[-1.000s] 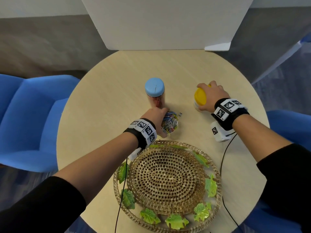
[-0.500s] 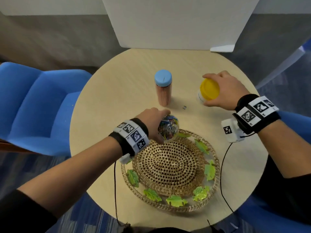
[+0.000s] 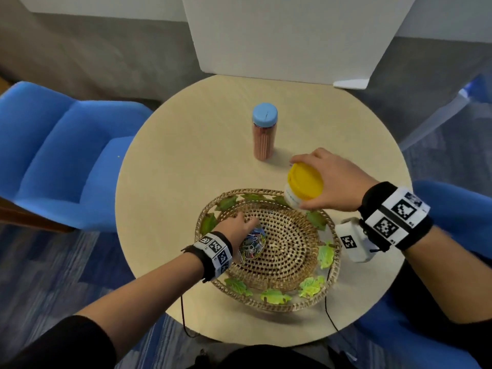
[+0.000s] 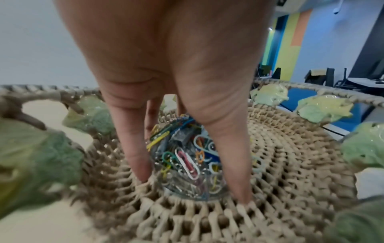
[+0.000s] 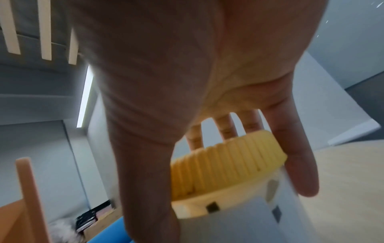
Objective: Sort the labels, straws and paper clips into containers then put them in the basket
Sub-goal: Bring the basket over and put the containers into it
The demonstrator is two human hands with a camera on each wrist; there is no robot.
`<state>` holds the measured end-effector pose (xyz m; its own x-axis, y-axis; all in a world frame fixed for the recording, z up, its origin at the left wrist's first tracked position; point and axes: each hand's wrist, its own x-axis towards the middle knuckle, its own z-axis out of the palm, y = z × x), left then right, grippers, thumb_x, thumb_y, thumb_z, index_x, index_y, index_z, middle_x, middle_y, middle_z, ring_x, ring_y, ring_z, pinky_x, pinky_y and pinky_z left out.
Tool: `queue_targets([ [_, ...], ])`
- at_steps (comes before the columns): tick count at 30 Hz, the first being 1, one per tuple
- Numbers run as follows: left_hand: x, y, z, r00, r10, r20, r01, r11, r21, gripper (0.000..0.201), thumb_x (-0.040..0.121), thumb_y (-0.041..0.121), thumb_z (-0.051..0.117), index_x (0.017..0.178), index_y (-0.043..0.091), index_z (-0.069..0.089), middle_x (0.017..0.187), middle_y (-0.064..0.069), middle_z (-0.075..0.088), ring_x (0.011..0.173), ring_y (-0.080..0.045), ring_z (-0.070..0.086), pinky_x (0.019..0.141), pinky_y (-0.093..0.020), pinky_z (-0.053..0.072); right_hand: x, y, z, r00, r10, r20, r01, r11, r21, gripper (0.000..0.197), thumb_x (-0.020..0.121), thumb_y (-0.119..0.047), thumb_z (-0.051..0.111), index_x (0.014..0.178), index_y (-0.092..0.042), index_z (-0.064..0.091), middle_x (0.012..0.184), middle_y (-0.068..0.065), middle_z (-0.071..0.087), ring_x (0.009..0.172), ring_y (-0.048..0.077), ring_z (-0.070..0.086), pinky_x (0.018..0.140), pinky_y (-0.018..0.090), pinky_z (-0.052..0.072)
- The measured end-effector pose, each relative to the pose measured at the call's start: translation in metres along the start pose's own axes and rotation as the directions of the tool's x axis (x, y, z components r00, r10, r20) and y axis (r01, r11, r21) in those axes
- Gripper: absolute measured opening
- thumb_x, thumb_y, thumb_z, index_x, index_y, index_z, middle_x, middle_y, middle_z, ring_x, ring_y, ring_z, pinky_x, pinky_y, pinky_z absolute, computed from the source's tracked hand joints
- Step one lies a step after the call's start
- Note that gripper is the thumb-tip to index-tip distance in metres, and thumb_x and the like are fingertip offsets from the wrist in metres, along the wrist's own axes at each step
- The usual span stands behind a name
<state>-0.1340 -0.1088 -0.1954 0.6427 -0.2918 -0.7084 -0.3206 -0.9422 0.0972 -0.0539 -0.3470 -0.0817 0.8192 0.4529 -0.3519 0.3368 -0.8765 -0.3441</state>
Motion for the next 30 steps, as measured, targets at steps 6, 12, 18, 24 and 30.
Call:
queue_targets([
  [6,-0.005,-0.012,-0.012,0.997,-0.03,-0.072,0.024,0.997,-0.078,0.127,0.057,0.019,0.093,0.151,0.035,0.01,0.142,-0.016,0.038,0.112,-0.034,0.059,0.087,-0.043,0.055,-0.01,-0.015,0.052,0.985,-0.051,0.166,0.06,0.997,-0.048,0.095,0.062,-0.061,0.08,0.14,-0.042,0.031,0.127,-0.001,0.042,0.112,0.021,0.048,0.091,0.036,0.049],
  [12,-0.011,-0.061,-0.063,0.971,-0.104,-0.215,0.011,0.919,-0.395,0.055,0.072,0.022,0.084,0.121,0.025,0.06,0.108,0.003,0.066,0.089,-0.014,0.062,0.076,-0.027,0.05,-0.008,-0.028,0.1,0.959,-0.053,0.278,0.103,0.98,-0.168,0.102,0.055,-0.058,0.086,0.137,-0.039,0.028,0.136,0.002,0.036,0.121,0.024,0.043,0.09,0.04,0.053],
  [18,0.01,-0.128,-0.079,0.857,-0.366,-0.363,0.154,0.854,-0.496,0.055,0.076,0.035,0.081,0.125,0.025,0.057,0.117,-0.005,0.061,0.101,-0.024,0.06,0.087,-0.038,0.051,-0.004,-0.031,0.125,0.939,-0.052,0.339,0.15,0.951,-0.27,0.112,0.055,-0.048,0.091,0.143,-0.033,0.024,0.151,0.009,0.021,0.136,0.029,0.029,0.096,0.039,0.049],
  [24,0.053,-0.159,-0.059,0.846,-0.486,-0.218,0.335,0.803,-0.492,0.089,0.072,0.046,0.082,0.147,0.03,0.036,0.143,-0.015,0.037,0.122,-0.038,0.05,0.099,-0.049,0.047,0.0,-0.017,0.091,0.933,-0.086,0.35,0.107,0.993,-0.043,0.108,0.06,-0.074,0.075,0.147,-0.038,0.025,0.143,0.0,0.036,0.129,0.021,0.04,0.103,0.039,0.043],
  [30,0.084,-0.158,-0.046,0.866,-0.477,-0.153,0.386,0.83,-0.402,0.095,0.067,0.055,0.082,0.146,0.035,0.033,0.142,-0.014,0.033,0.131,-0.041,0.034,0.102,-0.054,0.043,0.067,0.031,0.026,0.995,-0.014,0.099,-0.002,0.987,0.161,0.023,0.088,-0.036,0.07,0.108,-0.024,0.068,0.092,-0.008,0.065,0.084,0.013,0.064,0.084,0.036,0.053],
])
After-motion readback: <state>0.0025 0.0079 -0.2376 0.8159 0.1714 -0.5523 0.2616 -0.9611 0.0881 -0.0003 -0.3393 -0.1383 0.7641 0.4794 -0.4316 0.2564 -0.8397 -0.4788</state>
